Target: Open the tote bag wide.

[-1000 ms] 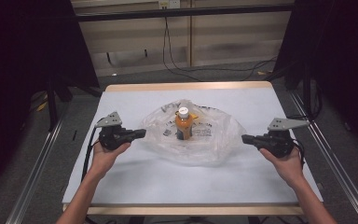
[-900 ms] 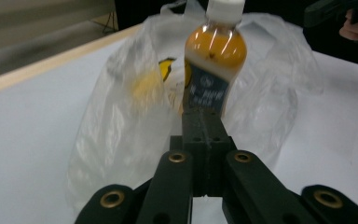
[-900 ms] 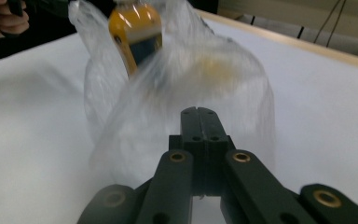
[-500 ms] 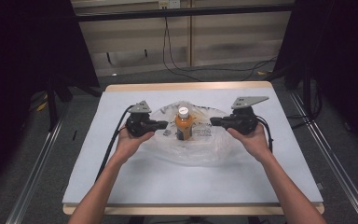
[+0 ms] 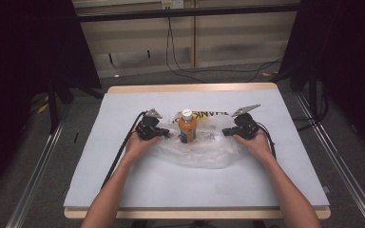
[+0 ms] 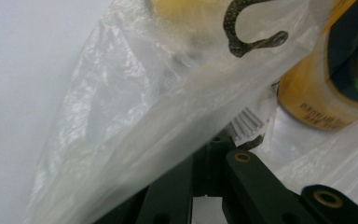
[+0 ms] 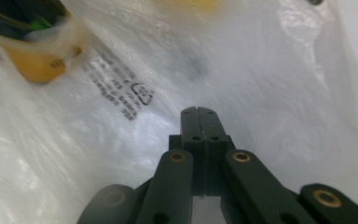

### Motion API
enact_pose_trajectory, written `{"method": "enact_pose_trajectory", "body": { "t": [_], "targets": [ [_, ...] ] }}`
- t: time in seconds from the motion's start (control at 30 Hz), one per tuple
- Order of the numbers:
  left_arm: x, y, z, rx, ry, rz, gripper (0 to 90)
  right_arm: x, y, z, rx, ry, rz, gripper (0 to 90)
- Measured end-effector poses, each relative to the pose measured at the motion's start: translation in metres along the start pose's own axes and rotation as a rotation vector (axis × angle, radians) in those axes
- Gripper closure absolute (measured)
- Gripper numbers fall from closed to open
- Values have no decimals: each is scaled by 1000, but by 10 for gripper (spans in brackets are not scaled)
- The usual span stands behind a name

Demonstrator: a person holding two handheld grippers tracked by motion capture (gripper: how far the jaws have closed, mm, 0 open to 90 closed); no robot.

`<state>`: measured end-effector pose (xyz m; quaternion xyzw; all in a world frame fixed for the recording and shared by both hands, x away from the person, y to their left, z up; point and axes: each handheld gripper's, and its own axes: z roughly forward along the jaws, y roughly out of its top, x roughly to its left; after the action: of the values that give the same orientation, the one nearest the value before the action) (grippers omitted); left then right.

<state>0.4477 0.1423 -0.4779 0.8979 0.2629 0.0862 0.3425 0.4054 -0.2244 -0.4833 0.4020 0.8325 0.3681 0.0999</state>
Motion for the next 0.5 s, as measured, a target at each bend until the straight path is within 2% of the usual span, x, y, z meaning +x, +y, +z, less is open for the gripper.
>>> {"method": "enact_pose_trajectory", "body": {
  "t": [0.07, 0.1, 0.13, 0.17, 0.27, 0.33, 0.37, 0.4, 0.5],
  "targets": [
    [-2, 0, -2, 14, 36, 13, 900, -1, 0, -2, 26, -18, -51, 900],
    [4, 0, -8, 72, 42, 67, 900, -1, 0, -4, 45, -37, -74, 900],
    [5, -2, -8, 55, 44, 34, 900, -1, 1, -6, 60, -59, -100, 900],
    [9, -3, -11, 78, 51, 38, 900, -3, 0, -8, 68, -68, -118, 900],
    [12, -7, -16, 86, 63, 49, 900, -8, -4, -14, 81, -90, -136, 900],
    [12, -7, -18, 102, 68, 65, 900, -10, -5, -18, 108, -106, -162, 900],
    [13, -6, -20, 133, 70, 102, 900, -11, -6, -20, 124, -123, -187, 900],
    [12, -6, -20, 132, 73, 100, 900, -12, -6, -22, 139, -137, -207, 900],
    [14, -9, -24, 142, 67, 107, 900, -14, -8, -28, 168, -165, -211, 900]
  ]
}}
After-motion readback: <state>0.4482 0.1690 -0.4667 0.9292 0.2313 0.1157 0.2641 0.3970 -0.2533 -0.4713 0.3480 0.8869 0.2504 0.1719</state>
